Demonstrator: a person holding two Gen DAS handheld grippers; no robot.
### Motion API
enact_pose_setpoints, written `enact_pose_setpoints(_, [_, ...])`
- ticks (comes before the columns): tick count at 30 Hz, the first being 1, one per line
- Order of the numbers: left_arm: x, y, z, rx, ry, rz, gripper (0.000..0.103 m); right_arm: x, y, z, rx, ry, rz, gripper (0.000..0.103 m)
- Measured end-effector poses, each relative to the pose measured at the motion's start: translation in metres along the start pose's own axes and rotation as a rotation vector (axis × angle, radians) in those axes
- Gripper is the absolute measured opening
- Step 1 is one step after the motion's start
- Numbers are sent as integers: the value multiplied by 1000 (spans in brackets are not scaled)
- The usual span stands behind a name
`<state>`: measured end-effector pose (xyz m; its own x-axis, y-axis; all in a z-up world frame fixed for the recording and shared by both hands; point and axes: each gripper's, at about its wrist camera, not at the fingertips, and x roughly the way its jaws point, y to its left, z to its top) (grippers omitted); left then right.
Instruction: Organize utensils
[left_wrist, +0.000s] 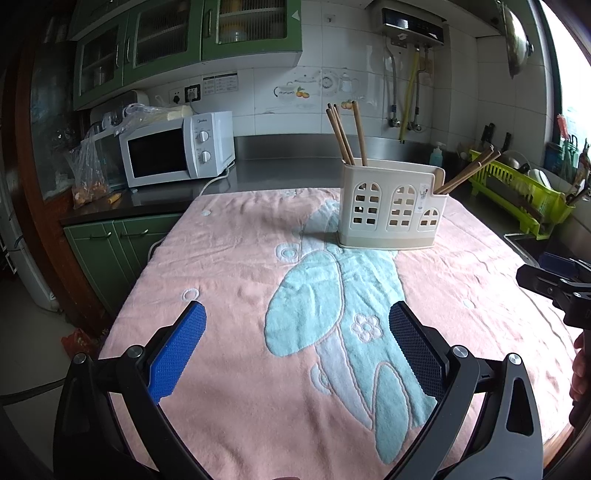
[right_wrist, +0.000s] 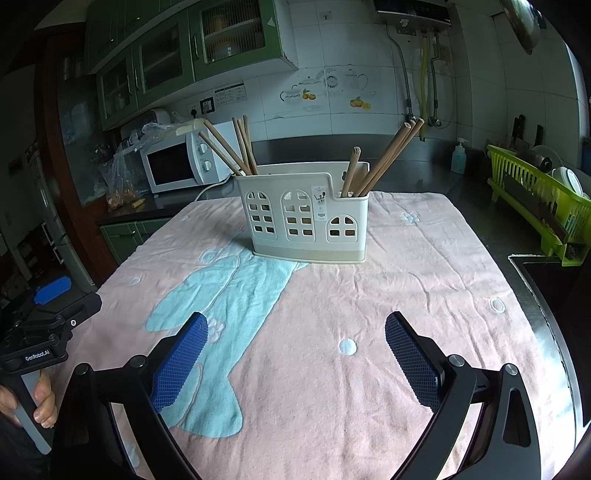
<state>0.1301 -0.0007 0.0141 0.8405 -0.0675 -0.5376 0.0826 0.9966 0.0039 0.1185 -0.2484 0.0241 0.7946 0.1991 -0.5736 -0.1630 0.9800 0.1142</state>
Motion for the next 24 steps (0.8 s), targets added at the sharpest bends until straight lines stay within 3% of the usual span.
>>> enact_pose_setpoints(24, [1,1,-3,4,2,7,98,1,1,-2,6,-1,5,94])
